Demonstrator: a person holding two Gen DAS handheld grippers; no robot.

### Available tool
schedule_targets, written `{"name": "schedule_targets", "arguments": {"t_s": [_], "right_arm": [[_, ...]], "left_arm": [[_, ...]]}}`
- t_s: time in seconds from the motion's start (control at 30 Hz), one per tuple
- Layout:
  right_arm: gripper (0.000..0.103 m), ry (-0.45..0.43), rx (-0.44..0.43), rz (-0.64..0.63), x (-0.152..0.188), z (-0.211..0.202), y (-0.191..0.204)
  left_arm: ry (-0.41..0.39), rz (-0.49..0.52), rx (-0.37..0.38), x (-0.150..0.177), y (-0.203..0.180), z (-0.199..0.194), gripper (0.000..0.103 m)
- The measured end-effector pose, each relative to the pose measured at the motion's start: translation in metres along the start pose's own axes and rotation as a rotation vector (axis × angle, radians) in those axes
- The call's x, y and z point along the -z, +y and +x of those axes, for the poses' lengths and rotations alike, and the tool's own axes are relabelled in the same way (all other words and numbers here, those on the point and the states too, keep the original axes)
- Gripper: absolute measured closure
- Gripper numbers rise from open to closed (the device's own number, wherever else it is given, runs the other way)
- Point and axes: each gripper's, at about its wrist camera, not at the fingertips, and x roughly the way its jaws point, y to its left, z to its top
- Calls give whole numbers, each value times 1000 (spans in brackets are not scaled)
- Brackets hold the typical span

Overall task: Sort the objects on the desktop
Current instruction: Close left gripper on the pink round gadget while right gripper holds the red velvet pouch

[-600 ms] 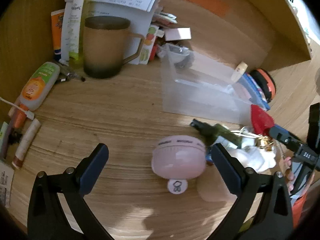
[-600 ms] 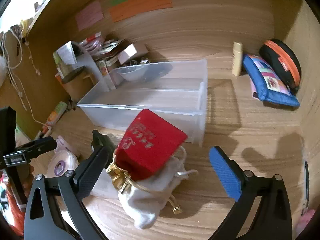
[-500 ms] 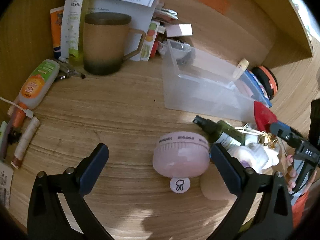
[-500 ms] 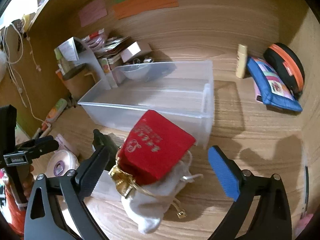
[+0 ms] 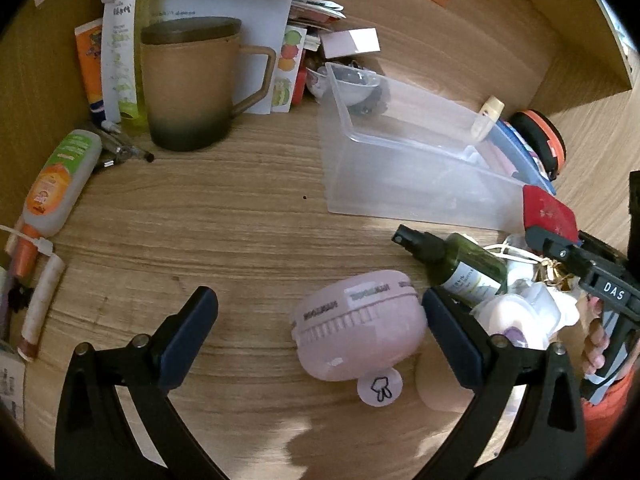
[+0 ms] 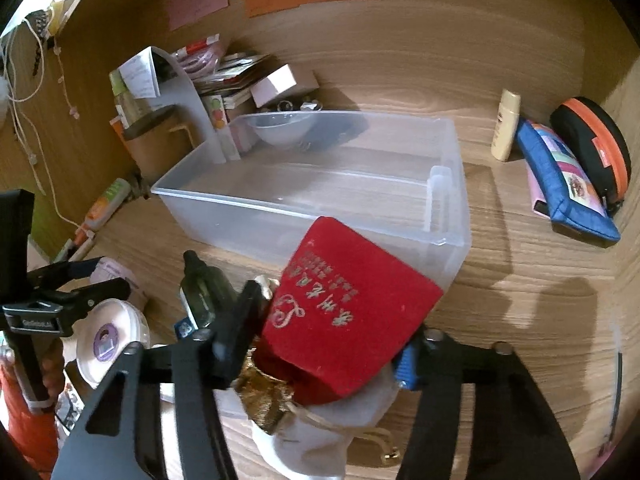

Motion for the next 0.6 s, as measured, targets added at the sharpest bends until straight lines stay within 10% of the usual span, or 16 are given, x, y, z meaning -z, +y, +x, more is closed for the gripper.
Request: {"name": "schedule_targets", "arguments": {"t_s": [0.3,0.43,0.6], "right_arm": [[78,-70,41,-60,-2,-24,7],[79,-91,39,-50,-4,-35,3],[85,-117,21,-25,-7,-48,-5]], "left_arm": [[-23,19,-19,4,1,-1,2],[-4,-1,10,0,2,4,28],[-3,-13,27,0,1,5,33]]}}
